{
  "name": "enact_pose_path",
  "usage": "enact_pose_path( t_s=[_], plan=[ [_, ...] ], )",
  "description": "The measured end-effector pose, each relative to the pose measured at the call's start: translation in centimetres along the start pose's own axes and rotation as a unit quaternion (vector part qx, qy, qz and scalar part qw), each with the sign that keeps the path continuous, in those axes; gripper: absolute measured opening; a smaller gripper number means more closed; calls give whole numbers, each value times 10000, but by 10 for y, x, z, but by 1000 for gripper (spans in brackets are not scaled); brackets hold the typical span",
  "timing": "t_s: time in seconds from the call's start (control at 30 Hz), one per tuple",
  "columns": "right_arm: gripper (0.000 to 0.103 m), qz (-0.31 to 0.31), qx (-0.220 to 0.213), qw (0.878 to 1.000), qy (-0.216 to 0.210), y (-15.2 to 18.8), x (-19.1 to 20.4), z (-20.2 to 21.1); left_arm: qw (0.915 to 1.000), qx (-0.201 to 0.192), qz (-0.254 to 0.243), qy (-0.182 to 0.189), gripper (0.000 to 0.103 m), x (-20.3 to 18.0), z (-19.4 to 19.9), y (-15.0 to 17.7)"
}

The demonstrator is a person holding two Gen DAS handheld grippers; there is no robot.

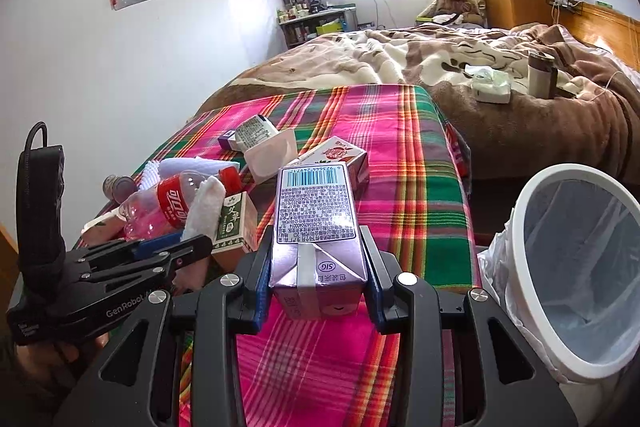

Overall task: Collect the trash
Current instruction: 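Carry the tissue and purple carton over the white wastebasket with both tools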

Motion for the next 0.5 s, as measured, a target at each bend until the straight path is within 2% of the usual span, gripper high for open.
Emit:
enact_pose_path(
  t_s=[0.03, 0.2, 0.5],
  plan=[
    [39, -16, -1, 10000, -1, 0, -1, 1, 10000, 17, -4, 45, 20, 0, -1, 0],
    [39, -62, -17, 10000, 22, 0, -4, 4, 9999, -131, 84, 39, 19, 1, 8, -5],
    [39, -206, -257, 9991, 255, -10, -26, 26, 9976, -521, -376, 265, 20, -46, 41, -26]
  ],
)
Point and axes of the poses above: each gripper's, at about its wrist camera, not at the fingertips, and z roughly against the way its jaws point, x to its left, y to its underside, the point moved 6 cm from there along -z, roughly the way its jaws point, and after that the axes turned 7 degrees about y, right-handed, at the moved point
